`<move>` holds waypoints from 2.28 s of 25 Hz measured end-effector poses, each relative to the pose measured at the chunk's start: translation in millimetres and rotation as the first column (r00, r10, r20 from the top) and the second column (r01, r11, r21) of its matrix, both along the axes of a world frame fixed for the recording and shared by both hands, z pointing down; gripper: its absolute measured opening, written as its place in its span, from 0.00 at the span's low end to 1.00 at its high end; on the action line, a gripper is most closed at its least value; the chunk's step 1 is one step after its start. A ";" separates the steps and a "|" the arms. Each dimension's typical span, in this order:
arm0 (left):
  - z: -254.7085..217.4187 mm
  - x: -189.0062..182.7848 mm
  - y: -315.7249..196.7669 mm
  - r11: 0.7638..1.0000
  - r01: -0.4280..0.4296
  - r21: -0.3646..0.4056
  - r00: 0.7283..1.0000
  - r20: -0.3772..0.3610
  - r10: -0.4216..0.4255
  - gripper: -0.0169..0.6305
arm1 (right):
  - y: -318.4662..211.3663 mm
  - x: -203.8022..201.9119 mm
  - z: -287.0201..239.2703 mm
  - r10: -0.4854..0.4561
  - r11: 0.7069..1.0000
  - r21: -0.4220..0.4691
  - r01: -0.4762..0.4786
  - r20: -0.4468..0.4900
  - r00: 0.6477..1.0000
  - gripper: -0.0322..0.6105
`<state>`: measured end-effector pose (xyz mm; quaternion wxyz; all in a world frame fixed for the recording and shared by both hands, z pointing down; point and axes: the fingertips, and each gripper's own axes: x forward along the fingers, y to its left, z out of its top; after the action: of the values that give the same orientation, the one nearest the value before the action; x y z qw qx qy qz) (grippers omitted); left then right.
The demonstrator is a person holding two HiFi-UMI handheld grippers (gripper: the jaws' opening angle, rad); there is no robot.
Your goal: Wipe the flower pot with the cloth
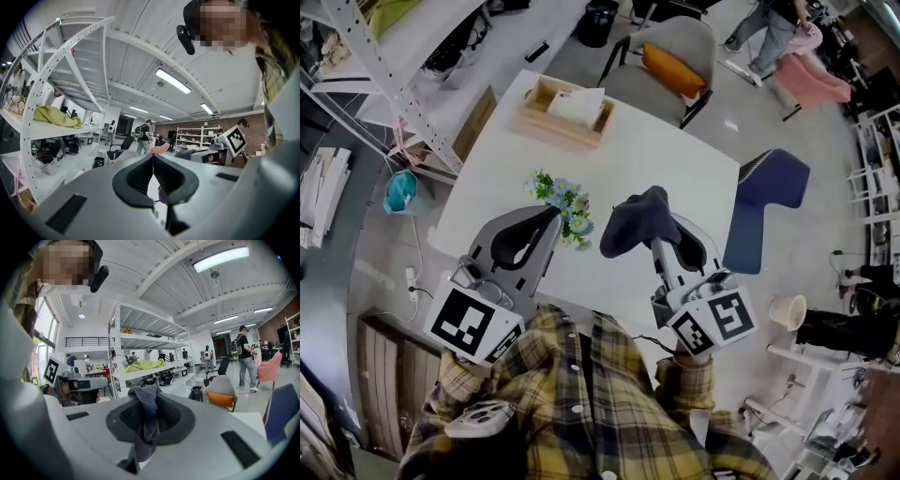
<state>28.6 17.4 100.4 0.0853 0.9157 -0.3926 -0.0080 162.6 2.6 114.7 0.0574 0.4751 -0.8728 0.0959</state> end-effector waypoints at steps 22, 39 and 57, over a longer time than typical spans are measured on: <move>77.8 -37.7 -19.2 0.990 0.053 -0.132 0.996 0.081 -0.043 0.15 | -32.3 4.2 80.7 0.061 0.983 -0.171 -0.063 -0.017 0.998 0.07; 192.0 -32.2 0.9 0.966 -0.137 -0.221 0.950 0.245 0.191 0.54 | -65.6 -15.7 193.5 0.007 0.937 -0.350 -0.005 0.004 1.000 0.07; 284.8 -1.4 -41.0 0.963 -0.148 -0.226 0.938 0.277 0.209 0.61 | -65.7 -30.7 258.1 -0.044 0.895 -0.442 0.058 0.042 0.998 0.07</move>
<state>27.3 -23.5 385.2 0.1179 0.9249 -0.3147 0.1777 131.9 -63.1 372.7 0.1528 0.4252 -0.8409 0.2979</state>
